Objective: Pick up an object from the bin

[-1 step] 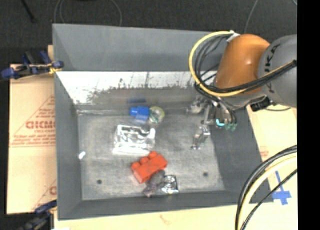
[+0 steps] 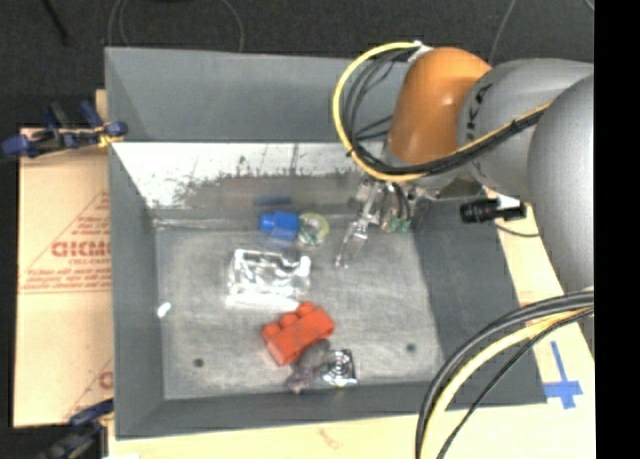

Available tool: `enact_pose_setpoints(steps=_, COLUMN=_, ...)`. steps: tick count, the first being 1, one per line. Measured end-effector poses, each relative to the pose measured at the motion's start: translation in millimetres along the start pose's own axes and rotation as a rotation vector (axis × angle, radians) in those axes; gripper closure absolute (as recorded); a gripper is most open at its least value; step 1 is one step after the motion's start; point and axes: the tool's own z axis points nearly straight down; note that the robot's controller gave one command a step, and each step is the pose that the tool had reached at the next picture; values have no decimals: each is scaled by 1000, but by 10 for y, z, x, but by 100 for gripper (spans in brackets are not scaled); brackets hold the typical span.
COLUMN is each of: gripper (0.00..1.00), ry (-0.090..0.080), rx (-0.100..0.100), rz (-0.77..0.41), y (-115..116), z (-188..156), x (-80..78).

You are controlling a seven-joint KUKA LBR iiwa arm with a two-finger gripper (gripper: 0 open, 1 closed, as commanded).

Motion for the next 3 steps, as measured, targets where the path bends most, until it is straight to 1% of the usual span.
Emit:
enact_pose_setpoints(steps=1, gripper=0, ry=0, rx=-1, rz=27, y=735, z=147, x=241)
enact_pose_setpoints(steps=2, gripper=0, ry=-5, rx=-1, rz=121, y=929, z=401, x=277)
enact_pose_setpoints(steps=3, gripper=0, ry=1, rx=9, rz=126, y=990, z=473, x=254)
